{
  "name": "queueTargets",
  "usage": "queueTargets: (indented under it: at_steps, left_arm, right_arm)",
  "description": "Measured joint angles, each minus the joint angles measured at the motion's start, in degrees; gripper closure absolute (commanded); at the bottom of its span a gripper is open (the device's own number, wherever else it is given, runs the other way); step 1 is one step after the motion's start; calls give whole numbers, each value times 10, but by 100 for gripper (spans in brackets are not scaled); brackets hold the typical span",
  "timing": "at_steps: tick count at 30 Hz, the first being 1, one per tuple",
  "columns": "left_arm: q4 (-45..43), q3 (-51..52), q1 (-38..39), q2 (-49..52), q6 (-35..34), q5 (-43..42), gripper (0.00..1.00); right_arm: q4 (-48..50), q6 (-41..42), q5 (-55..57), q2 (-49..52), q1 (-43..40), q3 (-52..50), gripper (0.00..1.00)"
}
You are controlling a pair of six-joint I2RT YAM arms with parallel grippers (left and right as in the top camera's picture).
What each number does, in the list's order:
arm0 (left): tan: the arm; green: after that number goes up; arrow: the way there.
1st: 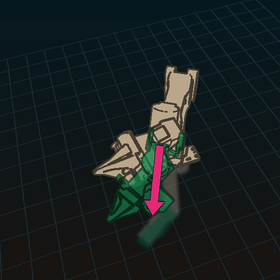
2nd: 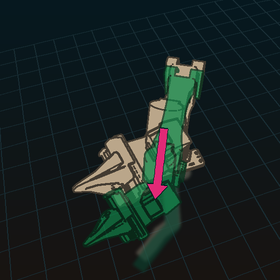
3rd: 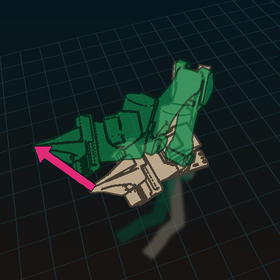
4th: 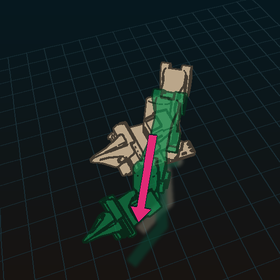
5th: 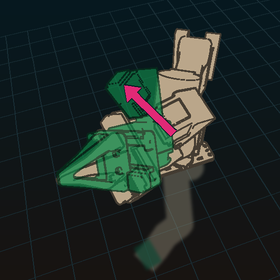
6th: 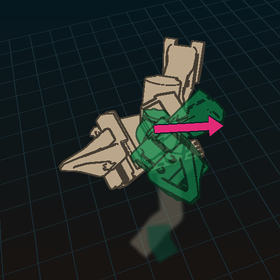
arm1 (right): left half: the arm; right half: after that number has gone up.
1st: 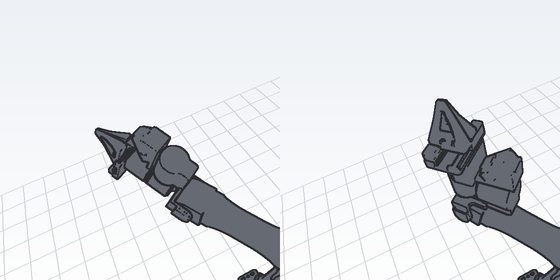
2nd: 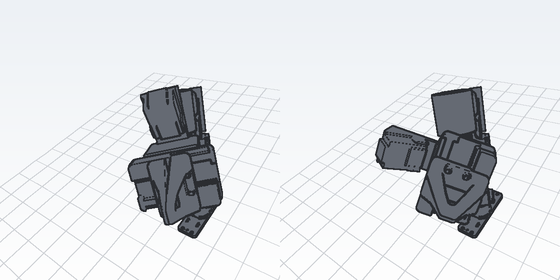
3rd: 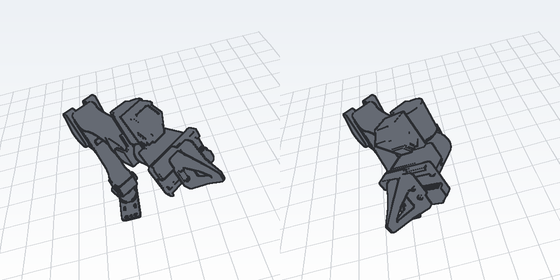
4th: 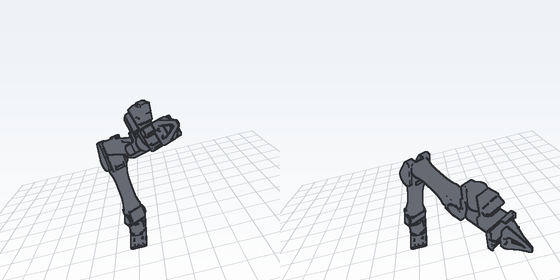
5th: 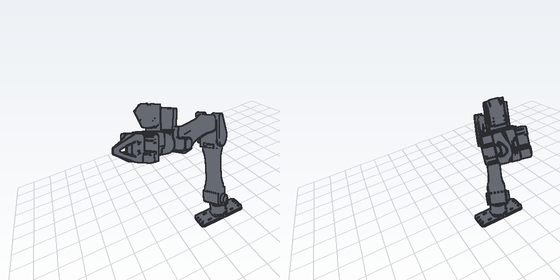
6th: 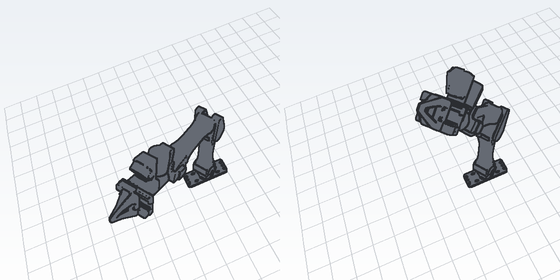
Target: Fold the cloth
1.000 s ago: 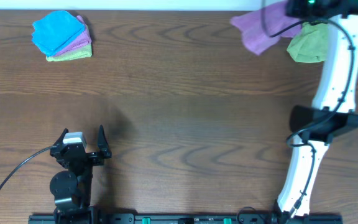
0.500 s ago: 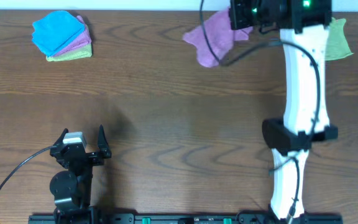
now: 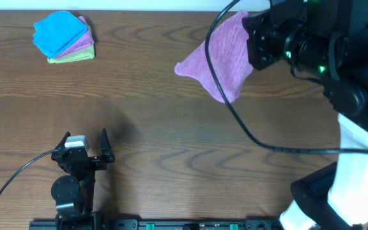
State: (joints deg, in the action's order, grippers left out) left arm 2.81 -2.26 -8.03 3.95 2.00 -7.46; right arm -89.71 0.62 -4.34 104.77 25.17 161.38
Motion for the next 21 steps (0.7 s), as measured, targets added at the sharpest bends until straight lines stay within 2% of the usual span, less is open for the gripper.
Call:
queueTargets:
  at_steps: [1, 17, 21]
  left_arm:
    - [0, 0, 0, 0, 0, 0, 5]
    - [0, 0, 0, 0, 0, 0, 5]
    - [0, 0, 0, 0, 0, 0, 5]
  right_arm:
    - [-6, 0, 1, -2, 3, -1, 1]
    - [-52, -2, 52, -1, 7, -45, 1]
    - [-71, -2, 69, -8, 7, -105, 1]
